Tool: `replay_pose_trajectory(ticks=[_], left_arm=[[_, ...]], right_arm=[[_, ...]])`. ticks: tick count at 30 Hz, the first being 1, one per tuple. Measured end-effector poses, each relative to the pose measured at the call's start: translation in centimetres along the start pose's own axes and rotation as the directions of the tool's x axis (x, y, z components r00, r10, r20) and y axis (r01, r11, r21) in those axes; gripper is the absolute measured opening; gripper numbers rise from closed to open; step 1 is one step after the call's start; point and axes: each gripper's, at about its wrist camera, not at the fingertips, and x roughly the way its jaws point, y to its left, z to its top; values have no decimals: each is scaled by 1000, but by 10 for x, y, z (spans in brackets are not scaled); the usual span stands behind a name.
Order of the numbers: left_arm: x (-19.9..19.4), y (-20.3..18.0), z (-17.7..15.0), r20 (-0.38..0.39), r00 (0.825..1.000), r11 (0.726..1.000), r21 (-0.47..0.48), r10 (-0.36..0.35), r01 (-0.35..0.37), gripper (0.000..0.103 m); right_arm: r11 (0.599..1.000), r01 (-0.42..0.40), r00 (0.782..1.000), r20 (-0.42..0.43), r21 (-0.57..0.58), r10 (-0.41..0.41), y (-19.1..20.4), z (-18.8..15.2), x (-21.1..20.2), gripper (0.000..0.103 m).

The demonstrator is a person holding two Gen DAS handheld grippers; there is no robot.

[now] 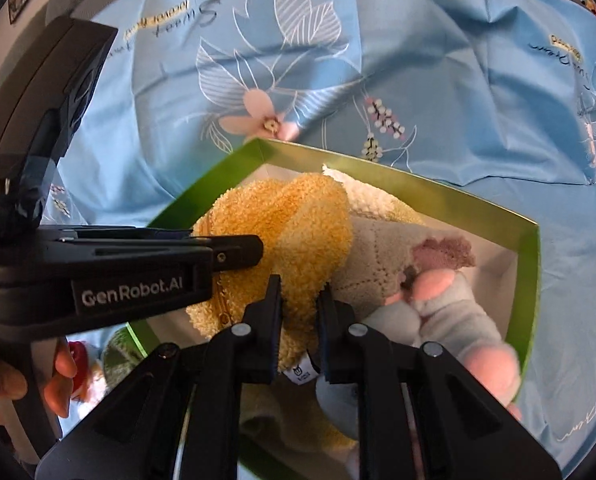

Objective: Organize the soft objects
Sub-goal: 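Carry the yellow pouch into the green box and open the left gripper, then withdraw the left gripper from the green box, then move the left gripper down to the blue-orange Tempo tissue pack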

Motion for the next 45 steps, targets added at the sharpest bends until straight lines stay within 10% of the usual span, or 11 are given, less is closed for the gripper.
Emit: replay_pose_trajectory(ticks=[5,24,45], left_arm=[[0,11,-3,-11,999,999,-32,38,-39,86],[-86,17,-46,86,995,998,-30,52,-50,103],[-174,97,-212,175,982,983,-177,78,-46,103]], right_arm=[[997,42,999,-10,-69,-42,9,1,2,33],[996,78,985,153,31,-82,1,-48,-94,94],[999,15,991,137,-49,-8,48,-135,-156,99]])
